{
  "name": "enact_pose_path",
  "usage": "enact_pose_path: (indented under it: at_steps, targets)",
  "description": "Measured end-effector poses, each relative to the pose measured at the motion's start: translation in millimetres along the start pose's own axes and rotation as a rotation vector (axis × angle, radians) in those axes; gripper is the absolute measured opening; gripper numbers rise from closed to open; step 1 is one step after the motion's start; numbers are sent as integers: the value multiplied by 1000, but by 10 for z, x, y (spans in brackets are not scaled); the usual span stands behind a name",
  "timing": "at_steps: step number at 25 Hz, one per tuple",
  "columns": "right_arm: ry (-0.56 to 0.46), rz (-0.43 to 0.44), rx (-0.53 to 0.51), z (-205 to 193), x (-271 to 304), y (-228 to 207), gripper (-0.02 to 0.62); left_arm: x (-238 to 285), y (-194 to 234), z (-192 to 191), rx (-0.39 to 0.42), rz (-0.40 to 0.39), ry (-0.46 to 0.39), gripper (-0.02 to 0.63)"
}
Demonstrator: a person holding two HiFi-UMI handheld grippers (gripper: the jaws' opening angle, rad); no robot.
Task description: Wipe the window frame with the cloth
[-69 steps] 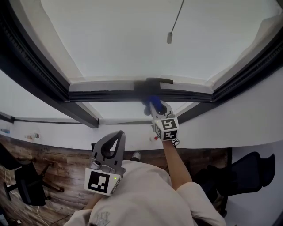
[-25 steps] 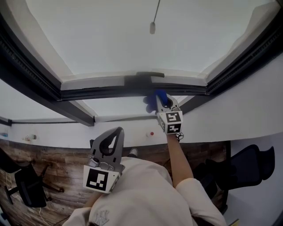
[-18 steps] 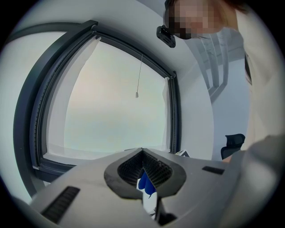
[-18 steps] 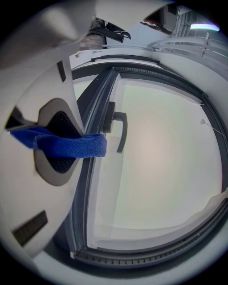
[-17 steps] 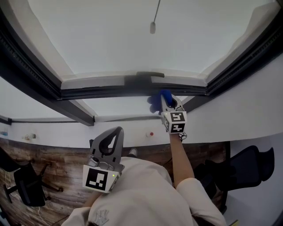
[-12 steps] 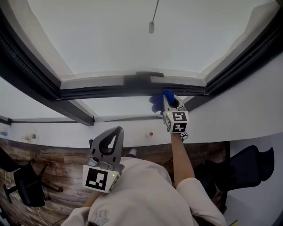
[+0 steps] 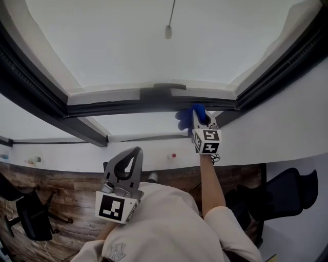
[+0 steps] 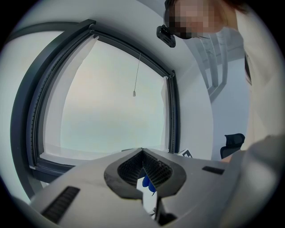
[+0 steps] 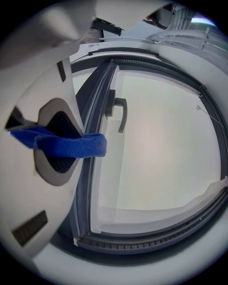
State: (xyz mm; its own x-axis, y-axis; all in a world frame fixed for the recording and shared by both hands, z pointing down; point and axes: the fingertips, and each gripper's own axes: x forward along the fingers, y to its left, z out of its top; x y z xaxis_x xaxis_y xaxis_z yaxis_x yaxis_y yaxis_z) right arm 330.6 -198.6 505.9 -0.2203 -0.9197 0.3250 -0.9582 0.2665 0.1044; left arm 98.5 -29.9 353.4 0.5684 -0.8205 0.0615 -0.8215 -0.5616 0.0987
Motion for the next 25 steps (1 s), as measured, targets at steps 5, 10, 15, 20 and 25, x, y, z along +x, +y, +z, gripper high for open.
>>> enact_pose_path:
  at_steps: [5, 10, 15, 20, 25]
  targets:
    - [-3, -12, 9, -11, -25, -99, 60, 38, -46, -20, -5, -6, 3, 9]
    - [-7, -21, 16, -26, -42, -185, 60, 65, -62, -44, -9, -3, 8, 9]
    - [-6, -34, 21, -44, -62, -275, 60, 95, -62, -41, -9, -3, 7, 9]
    - [-6, -49, 27, -61, -76, -347, 60, 107, -50, -44, -7, -1, 4, 9]
    - [-3, -75, 44, -81, -109, -452, 60, 108, -21, -31, -7, 3, 2, 9]
